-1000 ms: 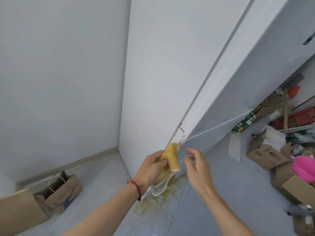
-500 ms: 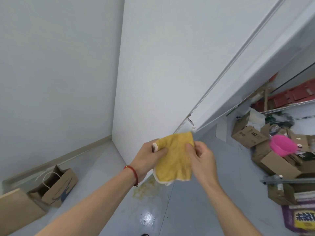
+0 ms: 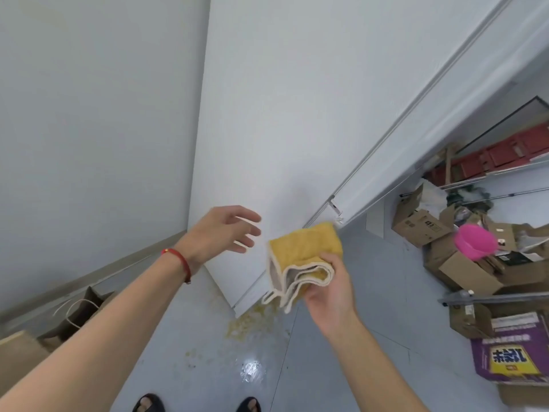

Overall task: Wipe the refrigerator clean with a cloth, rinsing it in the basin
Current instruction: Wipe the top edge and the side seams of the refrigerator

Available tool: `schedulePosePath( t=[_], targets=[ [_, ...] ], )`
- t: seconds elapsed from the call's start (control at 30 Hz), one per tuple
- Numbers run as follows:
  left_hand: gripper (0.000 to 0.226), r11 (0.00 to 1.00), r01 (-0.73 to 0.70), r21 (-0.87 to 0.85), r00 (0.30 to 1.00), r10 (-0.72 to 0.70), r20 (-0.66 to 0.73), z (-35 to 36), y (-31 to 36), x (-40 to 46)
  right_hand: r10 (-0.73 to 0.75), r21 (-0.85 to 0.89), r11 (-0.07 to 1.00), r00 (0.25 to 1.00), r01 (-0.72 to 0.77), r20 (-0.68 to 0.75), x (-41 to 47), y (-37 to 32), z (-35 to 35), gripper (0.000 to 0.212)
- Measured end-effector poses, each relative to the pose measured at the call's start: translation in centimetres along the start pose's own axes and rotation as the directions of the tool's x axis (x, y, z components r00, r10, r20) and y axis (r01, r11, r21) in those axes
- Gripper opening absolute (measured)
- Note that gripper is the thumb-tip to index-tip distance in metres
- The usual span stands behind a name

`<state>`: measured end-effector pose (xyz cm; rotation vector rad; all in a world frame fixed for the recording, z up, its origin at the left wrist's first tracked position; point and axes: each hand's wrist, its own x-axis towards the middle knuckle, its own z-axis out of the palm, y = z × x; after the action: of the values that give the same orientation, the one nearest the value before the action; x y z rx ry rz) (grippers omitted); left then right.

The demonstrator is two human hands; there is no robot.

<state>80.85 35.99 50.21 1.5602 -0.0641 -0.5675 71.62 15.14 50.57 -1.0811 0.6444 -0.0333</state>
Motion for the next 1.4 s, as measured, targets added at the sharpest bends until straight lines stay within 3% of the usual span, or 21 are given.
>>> schedulePosePath(
  t=[0.03, 0.07, 0.1, 0.13, 0.17, 0.2, 0.23, 0.33, 0.37, 0.4, 0.5, 0.63, 0.7, 0.8, 0.97, 1.03, 1.1, 1.2, 1.3, 1.4],
  targets=[
    [0.025, 1.000, 0.011, 0.004, 0.997, -0.011, -0.072, -0.8, -0.7, 0.2, -0.207, -0.129, 0.970, 0.978, 0.205, 0.001, -0.6, -0.9, -0.2, 0.008],
    [0.024, 1.000, 0.027, 0.015, 0.994, -0.025, -0.105, -1.2, -1.4, 0.2, -0.454, -0.367, 0.818, 0.889, 0.443, 0.061, -1.4, -2.1, 0.1, 0.021],
    [0.023, 0.999, 0.039, 0.003, 0.993, -0.038, -0.112, -1.3, -2.0, 0.2, -0.653, -0.581, 0.499, 0.720, 0.642, 0.235, -2.0, -3.1, 0.3, 0.038],
    [0.023, 0.998, 0.054, -0.015, 0.992, -0.055, -0.117, -1.2, -2.6, 0.2, -0.734, -0.673, 0.082, 0.502, 0.735, 0.458, -1.8, -4.1, 0.3, 0.051],
    [0.023, 0.998, 0.060, -0.029, 0.990, -0.063, -0.125, -0.9, -2.9, 0.2, -0.693, -0.669, -0.313, 0.320, 0.674, 0.646, -0.7, -5.0, 0.3, 0.055],
    [0.023, 0.998, 0.064, -0.030, 0.989, -0.067, -0.135, -0.6, -3.1, 0.2, -0.590, -0.613, -0.584, 0.241, 0.532, 0.771, 0.8, -5.8, 0.1, 0.054],
    [0.022, 0.998, 0.065, -0.025, 0.988, -0.067, -0.139, -0.1, -3.2, 0.2, -0.493, -0.563, -0.729, 0.271, 0.390, 0.827, 2.7, -6.3, -0.3, 0.053],
    [0.020, 0.997, 0.079, -0.015, 0.990, -0.080, -0.116, 0.9, -3.8, 0.1, -0.131, -0.254, -0.961, 0.622, 0.113, 0.772, 6.3, -5.7, -2.3, 0.080],
    [0.020, 0.997, 0.082, -0.006, 0.991, -0.082, -0.109, 1.0, -4.0, 0.2, -0.062, -0.156, -0.985, 0.689, 0.076, 0.722, 7.1, -5.0, -3.3, 0.092],
    [0.020, 0.997, 0.082, 0.007, 0.991, -0.081, -0.104, 1.2, -4.3, 0.2, -0.028, -0.109, -0.992, 0.709, 0.068, 0.704, 7.4, -4.4, -3.9, 0.094],
    [0.020, 0.995, 0.092, 0.043, 0.990, -0.086, -0.116, 1.5, -5.2, 0.8, 0.128, 0.147, -0.989, 0.697, 0.033, 0.706, 8.8, -3.4, -4.1, 0.066],
    [0.021, 0.991, 0.106, 0.087, 0.990, -0.097, -0.107, 2.9, -5.9, 2.0, 0.282, 0.319, -0.941, 0.779, 0.111, 0.560, 11.9, 0.3, -4.2, 0.071],
    [0.022, 0.988, 0.092, 0.121, 0.991, -0.079, -0.110, 3.4, -6.1, 2.4, 0.318, 0.304, -0.935, 0.811, 0.182, 0.492, 12.5, 1.6, -4.3, 0.071],
    [0.023, 0.983, 0.099, 0.155, 0.987, -0.077, -0.140, 3.1, -6.8, 2.4, 0.341, 0.222, -0.940, 0.697, 0.259, 0.631, 11.9, -1.3, -4.4, 0.029],
    [0.021, 0.975, 0.130, 0.180, 0.982, -0.101, -0.160, 1.9, -8.0, 2.4, 0.143, 0.076, -0.988, 0.627, 0.133, 0.766, 9.9, -7.3, -5.6, 0.035],
    [0.021, 0.967, 0.135, 0.215, 0.987, -0.112, -0.114, 1.8, -8.3, 2.8, 0.144, 0.146, -0.988, 0.604, 0.045, 0.784, 10.7, -6.3, -6.2, 0.044],
    [0.022, 0.955, 0.136, 0.264, 0.989, -0.114, -0.096, 1.9, -8.6, 3.2, 0.236, 0.300, -0.954, 0.580, -0.016, 0.780, 12.6, -3.4, -6.7, 0.059],
    [0.023, 0.945, 0.155, 0.287, 0.982, -0.115, -0.151, 1.9, -9.2, 4.1, 0.386, 0.480, -0.877, 0.651, 0.039, 0.653, 15.8, 2.8, -7.2, 0.071],
    [0.024, 0.941, 0.188, 0.280, 0.968, -0.129, -0.217, 2.4, -10.8, 4.8, 0.361, 0.447, -0.888, 0.763, 0.106, 0.536, 17.9, 8.2, -7.3, 0.067],
    [0.025, 0.928, 0.215, 0.304, 0.959, -0.142, -0.245, 3.0, -12.1, 4.9, 0.355, 0.417, -0.896, 0.813, 0.154, 0.461, 18.1, 9.0, -6.6, 0.078]
  ],
)
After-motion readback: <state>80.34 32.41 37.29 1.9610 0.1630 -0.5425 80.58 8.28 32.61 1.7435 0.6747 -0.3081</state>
